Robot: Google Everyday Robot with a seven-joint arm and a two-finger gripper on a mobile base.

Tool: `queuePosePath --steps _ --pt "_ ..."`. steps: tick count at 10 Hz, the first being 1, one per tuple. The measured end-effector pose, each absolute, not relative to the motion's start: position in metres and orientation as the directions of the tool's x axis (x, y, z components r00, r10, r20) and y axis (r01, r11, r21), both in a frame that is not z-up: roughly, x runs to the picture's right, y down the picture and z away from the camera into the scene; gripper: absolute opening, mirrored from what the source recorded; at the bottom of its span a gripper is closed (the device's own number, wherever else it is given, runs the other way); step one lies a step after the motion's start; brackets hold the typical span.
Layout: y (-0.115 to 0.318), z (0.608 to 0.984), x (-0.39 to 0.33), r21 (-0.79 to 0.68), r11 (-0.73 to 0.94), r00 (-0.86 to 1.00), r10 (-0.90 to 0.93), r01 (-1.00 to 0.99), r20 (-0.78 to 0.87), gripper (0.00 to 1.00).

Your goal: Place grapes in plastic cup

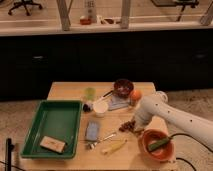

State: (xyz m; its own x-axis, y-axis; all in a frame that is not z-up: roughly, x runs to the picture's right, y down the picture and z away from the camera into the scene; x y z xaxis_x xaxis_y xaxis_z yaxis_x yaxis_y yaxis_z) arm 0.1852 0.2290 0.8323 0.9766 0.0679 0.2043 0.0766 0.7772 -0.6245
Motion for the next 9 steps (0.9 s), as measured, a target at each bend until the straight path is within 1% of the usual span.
queuePosePath --steps 1,2,7,9 --pt "0.225 0.827 0.184 -0.616 0.784 0.975 0.064 0.082 0.211 0.04" --pt "0.217 0.816 0.184 -0.601 0.794 0.973 0.058 0.09 0.222 0.0" --pt "0.181 0.77 0.183 -0.529 0.838 0.966 0.014 0.13 0.259 0.0" --pt "0.171 0.759 0.182 -0.506 0.85 0.965 -0.01 0.147 0.264 0.0"
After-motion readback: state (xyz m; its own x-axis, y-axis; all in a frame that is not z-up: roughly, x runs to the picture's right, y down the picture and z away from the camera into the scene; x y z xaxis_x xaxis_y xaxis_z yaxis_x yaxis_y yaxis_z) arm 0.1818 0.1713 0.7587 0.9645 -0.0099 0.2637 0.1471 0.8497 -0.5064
